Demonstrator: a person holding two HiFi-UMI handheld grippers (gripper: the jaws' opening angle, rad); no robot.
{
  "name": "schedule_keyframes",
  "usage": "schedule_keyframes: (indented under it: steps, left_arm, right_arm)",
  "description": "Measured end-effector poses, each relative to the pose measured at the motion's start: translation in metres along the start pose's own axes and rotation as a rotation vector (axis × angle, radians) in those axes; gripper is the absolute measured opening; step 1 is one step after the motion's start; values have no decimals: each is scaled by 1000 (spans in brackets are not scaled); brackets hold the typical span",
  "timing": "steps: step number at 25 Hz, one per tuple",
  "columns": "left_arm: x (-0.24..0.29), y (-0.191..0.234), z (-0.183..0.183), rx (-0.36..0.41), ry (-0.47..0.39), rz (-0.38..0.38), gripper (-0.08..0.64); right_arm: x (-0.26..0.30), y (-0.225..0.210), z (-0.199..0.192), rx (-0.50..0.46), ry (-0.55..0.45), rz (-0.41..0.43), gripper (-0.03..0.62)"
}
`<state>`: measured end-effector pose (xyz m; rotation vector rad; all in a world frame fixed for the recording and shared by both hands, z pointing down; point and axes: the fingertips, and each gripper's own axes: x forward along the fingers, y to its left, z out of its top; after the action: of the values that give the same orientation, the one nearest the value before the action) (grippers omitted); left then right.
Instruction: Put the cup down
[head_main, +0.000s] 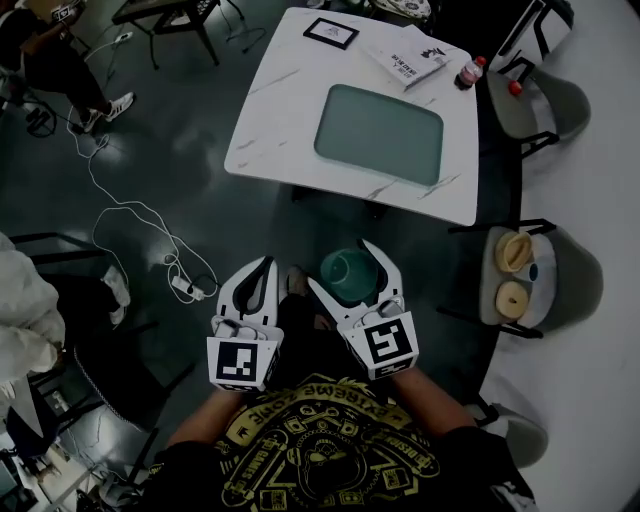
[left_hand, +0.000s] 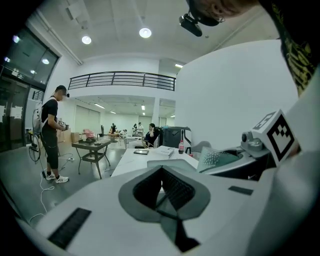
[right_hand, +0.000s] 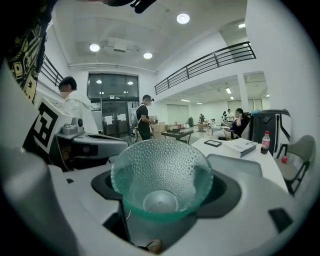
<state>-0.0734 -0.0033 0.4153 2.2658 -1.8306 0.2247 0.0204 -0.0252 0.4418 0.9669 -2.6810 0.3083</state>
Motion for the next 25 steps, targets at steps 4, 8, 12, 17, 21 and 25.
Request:
schedule_keyframes:
  steps: [4,8,12,17,21,25]
  left_arm:
    - [24,12,7,-10,5,-38,11]
    - [44,23,12,-22,-3,-77,11]
    - [64,31,17,-34,-20,-121,11]
    - [83,48,28,-24,-45,-158,11]
    - [91,61,28,-12,-36,-173,11]
    - [97,68,30,-6,-36,-185,11]
  right_arm:
    - [17,-12,15,-18,12,-35,399]
    - [31,-20,21,-15,14,-77,399]
    - [40,-30,29,-37,28,-107,399]
    - [59,-42,41,-35,42,-165,399]
    - [72,-46,46,-28,35,-187,399]
    - [78,-48,46,-28,33,-194,399]
